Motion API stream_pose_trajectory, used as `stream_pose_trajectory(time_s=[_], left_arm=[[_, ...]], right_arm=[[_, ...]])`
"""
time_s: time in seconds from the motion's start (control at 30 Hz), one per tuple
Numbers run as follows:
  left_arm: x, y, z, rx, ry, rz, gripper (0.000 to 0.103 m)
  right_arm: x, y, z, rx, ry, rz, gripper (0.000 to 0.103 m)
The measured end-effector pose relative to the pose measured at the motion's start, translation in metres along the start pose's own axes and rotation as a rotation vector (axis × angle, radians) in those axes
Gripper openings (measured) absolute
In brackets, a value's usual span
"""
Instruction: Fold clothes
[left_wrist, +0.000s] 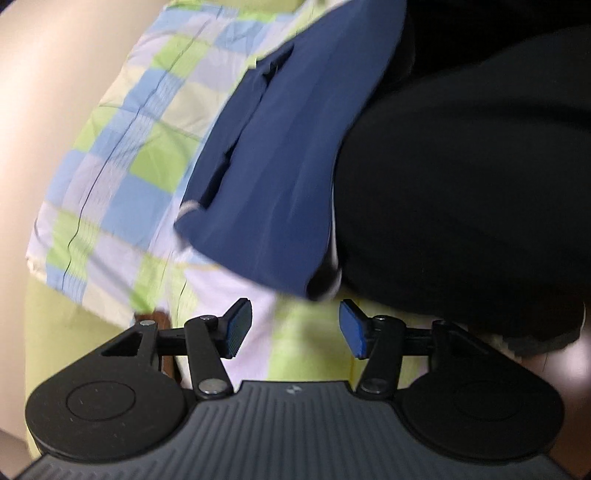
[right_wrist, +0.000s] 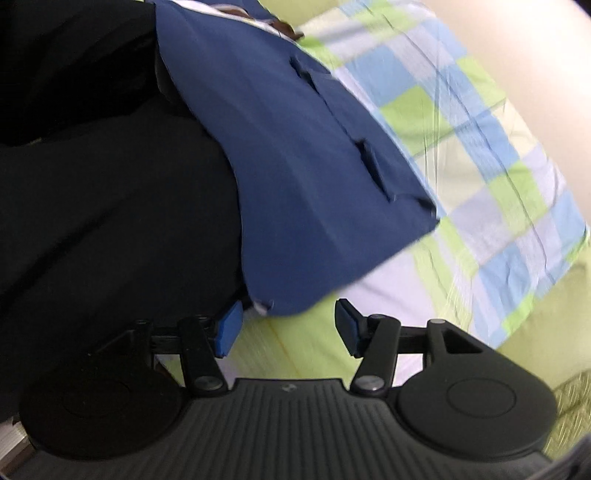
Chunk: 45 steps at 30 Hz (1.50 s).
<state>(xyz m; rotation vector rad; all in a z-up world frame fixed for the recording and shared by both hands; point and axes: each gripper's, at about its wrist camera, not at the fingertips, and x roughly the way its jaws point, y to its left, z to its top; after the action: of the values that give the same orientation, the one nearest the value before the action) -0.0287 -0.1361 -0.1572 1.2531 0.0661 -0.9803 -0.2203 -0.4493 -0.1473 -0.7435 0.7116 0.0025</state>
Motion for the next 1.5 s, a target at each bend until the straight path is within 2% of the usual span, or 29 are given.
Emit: stream_pose_trajectory(time_s=[0.1,0.2,0.27,0.33,0.37,0.4,0.43,0.47,0.5,0.53,0.6,0.67,0.77,0.87,1.03,1.2,1.27,1.4,1.5], left_arm=[[0.001,-0.004,0.001,0.052,-0.044,0.042,0.057],[-0.004,0.001,0.003,0.048,-0.08,0.084,0.057],[-0.009,0.005,0.003,0.049,-0.115,0.121,0.056],[-0.01,0.004,0.006,0.083,-0.133,0.125,0.052],[-0.009,0.004,0.006,0.085,-0.132,0.122,0.043],[-0.005,0.005,0.008,0.082,-0.121,0.089,0.036],[-0.002,0.006,0.009,0.08,-0.099,0.055,0.013],[0.001,0.007,0.011,0.088,-0.079,0.04,0.01],[0.0,0.008,0.011,0.085,-0.077,0.035,0.01],[0.0,0.011,0.012,0.076,-0.077,0.031,0.009],[-0.004,0.029,0.014,-0.015,-0.076,0.01,0.009],[-0.007,0.041,0.016,-0.048,-0.078,0.004,0.008],[-0.017,0.066,0.019,-0.151,-0.091,-0.011,0.007],[-0.025,0.064,0.018,-0.151,-0.089,-0.05,0.005],[-0.035,0.058,0.015,-0.163,-0.078,-0.093,0.004],[-0.015,0.067,0.022,-0.199,-0.078,-0.101,0.004],[-0.012,0.083,0.023,-0.257,-0.086,-0.115,0.004],[0.005,0.137,0.032,-0.367,-0.103,-0.127,0.004],[0.031,0.188,0.042,-0.441,-0.09,-0.136,0.004]], right_arm=[[-0.004,-0.006,0.007,-0.008,-0.036,-0.009,0.051],[-0.003,-0.004,0.006,-0.046,-0.039,-0.019,0.05],[0.0,-0.002,0.009,-0.092,-0.053,-0.034,0.045],[-0.001,-0.001,0.013,-0.13,-0.068,-0.049,0.042],[-0.001,0.0,0.014,-0.146,-0.076,-0.056,0.041],[-0.004,0.002,0.015,-0.16,-0.081,-0.059,0.04],[-0.006,0.004,0.016,-0.169,-0.082,-0.057,0.032],[-0.005,0.005,0.016,-0.186,-0.076,-0.053,0.025],[-0.004,0.006,0.016,-0.204,-0.069,-0.048,0.012],[-0.005,0.006,0.018,-0.205,-0.067,-0.049,0.006],[-0.009,0.001,0.022,-0.197,-0.064,-0.055,0.004],[-0.014,-0.006,0.027,-0.179,-0.064,-0.066,0.003],[-0.025,-0.026,0.036,-0.104,-0.081,-0.098,0.003],[-0.035,-0.035,0.042,-0.053,-0.082,-0.1,0.003],[-0.047,-0.019,0.044,-0.032,-0.061,-0.064,0.002],[-0.022,-0.034,0.057,-0.007,-0.07,-0.065,0.002],[-0.013,-0.042,0.06,0.013,-0.077,-0.055,0.002],[-0.027,-0.085,0.06,0.103,-0.11,0.0,0.002],[-0.009,-0.158,0.078,0.184,-0.142,0.063,0.002]])
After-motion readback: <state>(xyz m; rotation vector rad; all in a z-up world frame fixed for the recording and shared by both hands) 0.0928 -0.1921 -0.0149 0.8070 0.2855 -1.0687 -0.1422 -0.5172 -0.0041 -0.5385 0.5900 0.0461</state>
